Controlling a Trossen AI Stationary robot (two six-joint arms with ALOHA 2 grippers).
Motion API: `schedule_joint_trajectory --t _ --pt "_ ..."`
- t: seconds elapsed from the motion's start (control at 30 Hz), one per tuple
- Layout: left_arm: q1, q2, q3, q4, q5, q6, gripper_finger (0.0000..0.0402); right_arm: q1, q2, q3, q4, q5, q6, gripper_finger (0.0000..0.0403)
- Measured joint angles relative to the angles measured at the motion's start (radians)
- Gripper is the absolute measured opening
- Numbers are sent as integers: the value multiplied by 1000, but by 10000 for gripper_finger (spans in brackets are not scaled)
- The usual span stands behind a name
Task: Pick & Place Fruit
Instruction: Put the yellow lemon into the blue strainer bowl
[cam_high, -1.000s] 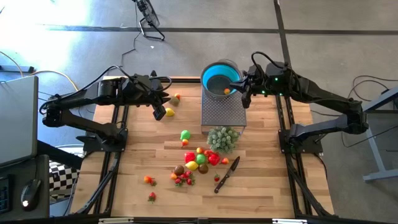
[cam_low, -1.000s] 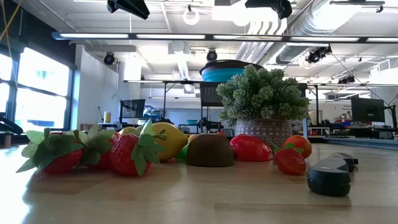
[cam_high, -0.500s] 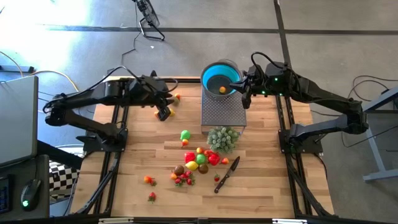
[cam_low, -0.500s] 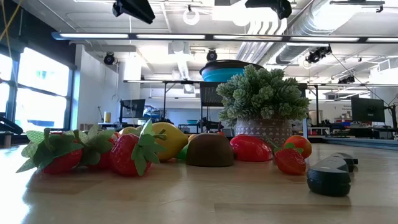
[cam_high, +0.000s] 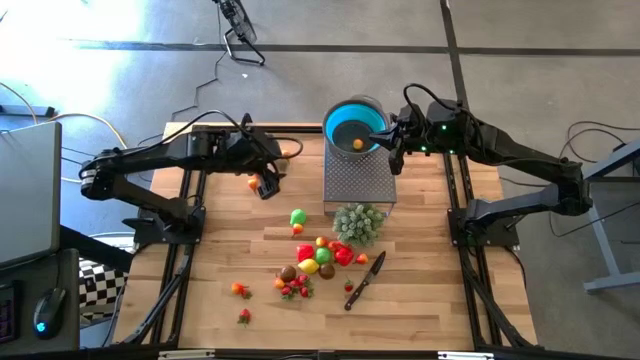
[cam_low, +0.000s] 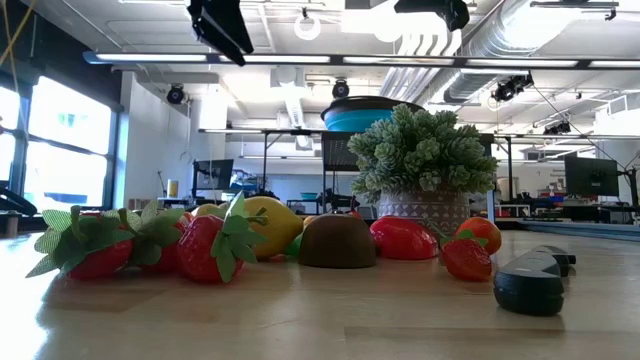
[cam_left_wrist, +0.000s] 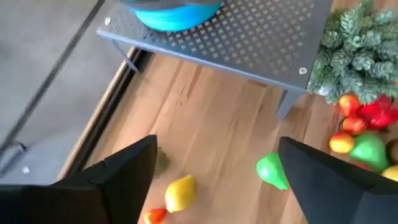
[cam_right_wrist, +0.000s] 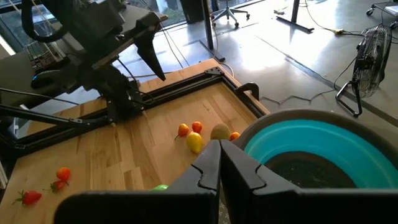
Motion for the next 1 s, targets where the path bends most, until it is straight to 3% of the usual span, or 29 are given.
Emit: schedule_joint_trajectory --t 0.5,0.67,1.0 --pt "3 0 0 -65 0 29 342 0 0 0 -1 0 -49 2" --pt "67 -1 -4 -144 26 -8 342 0 0 0 -1 0 -49 2" --pt "179 -2 -27 -143 32 13 342 0 0 0 -1 0 -49 2"
